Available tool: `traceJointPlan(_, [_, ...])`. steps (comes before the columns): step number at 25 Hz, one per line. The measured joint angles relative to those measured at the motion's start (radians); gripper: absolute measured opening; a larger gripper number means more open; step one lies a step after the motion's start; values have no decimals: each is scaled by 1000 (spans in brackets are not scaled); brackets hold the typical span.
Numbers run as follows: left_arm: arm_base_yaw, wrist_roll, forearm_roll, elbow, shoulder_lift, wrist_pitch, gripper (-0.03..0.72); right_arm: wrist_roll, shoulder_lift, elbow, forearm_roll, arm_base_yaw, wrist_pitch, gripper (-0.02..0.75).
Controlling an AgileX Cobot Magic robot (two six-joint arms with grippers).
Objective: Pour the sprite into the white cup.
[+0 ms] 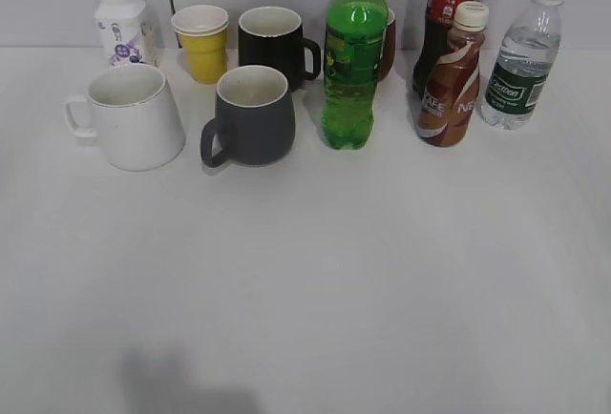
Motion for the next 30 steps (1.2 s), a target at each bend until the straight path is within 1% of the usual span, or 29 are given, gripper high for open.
traceJointPlan(30, [0,0,0,0,0,0,214,0,0,0,0,0,0,586])
